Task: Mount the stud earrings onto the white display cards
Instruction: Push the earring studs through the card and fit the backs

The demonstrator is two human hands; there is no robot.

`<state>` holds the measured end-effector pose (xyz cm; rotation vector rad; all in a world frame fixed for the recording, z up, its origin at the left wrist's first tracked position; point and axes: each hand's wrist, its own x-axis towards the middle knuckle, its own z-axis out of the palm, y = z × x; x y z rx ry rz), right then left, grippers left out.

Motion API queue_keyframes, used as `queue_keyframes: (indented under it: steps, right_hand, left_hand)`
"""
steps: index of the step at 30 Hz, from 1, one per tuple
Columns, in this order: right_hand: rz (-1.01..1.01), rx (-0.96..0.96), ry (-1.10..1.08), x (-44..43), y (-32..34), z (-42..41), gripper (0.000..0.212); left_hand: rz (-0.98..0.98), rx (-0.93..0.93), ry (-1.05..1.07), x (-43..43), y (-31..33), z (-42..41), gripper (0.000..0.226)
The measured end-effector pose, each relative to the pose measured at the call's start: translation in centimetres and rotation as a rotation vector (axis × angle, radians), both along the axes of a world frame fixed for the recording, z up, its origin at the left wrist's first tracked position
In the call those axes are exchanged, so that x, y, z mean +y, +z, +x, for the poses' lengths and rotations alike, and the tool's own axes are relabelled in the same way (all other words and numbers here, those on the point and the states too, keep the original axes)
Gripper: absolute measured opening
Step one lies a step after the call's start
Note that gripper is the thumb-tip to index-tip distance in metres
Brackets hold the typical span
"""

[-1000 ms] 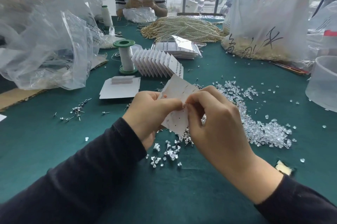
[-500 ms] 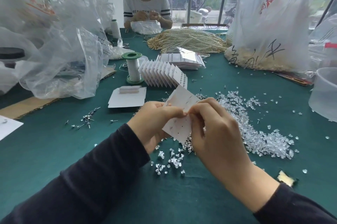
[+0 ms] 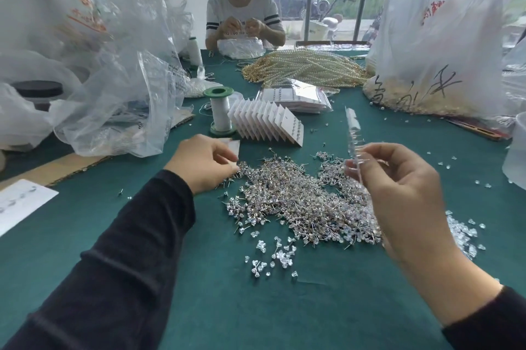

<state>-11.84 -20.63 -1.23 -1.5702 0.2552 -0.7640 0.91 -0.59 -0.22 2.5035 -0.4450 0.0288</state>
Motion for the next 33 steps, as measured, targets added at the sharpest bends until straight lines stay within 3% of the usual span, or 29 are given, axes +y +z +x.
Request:
queue_keyframes:
  steps: [8,11,14,17,22,25,33]
  right_hand:
    - [0.634,0.055,0.239,-0.2,0.6,-0.1,0.018]
    - [0.811,0.081,0.407,-0.3,0.7,-0.1,0.024]
    - [0.913,0.141,0.544,0.0,0.7,-0.3,0.039]
    - [0.998,0.183,0.602,0.4,0.4,-0.2,0.041]
    - [0.984,0.197,0.671,0.9,0.1,0.1,0.041]
    - [0.913,0.176,0.676,1.0,0.1,0.0,0.036]
    - [0.742,0.095,0.546,1.4,-0.3,0.0,0.040]
  left_hand:
    - [0.186,-0.052,-0.107,-1.0,-0.3,-0.6,0.008]
    - [-0.088,-0.059,-0.089,-1.3,-0.2,-0.7,0.010]
    - [-0.541,0.220,-0.237,-1.9,0.4,-1.7,0.015]
    - [-0.704,0.309,-0.441,-2.7,0.5,-3.1,0.004]
    - [-0.808,0.379,-0.518,-3.7,0.4,-4.8,0.010]
    - [-0.846,0.521,-0.551,-4.0,0.2,-5.3,0.017]
    - [-0.902,0.670,-0.479,-4.7,-0.1,-5.9,0.014]
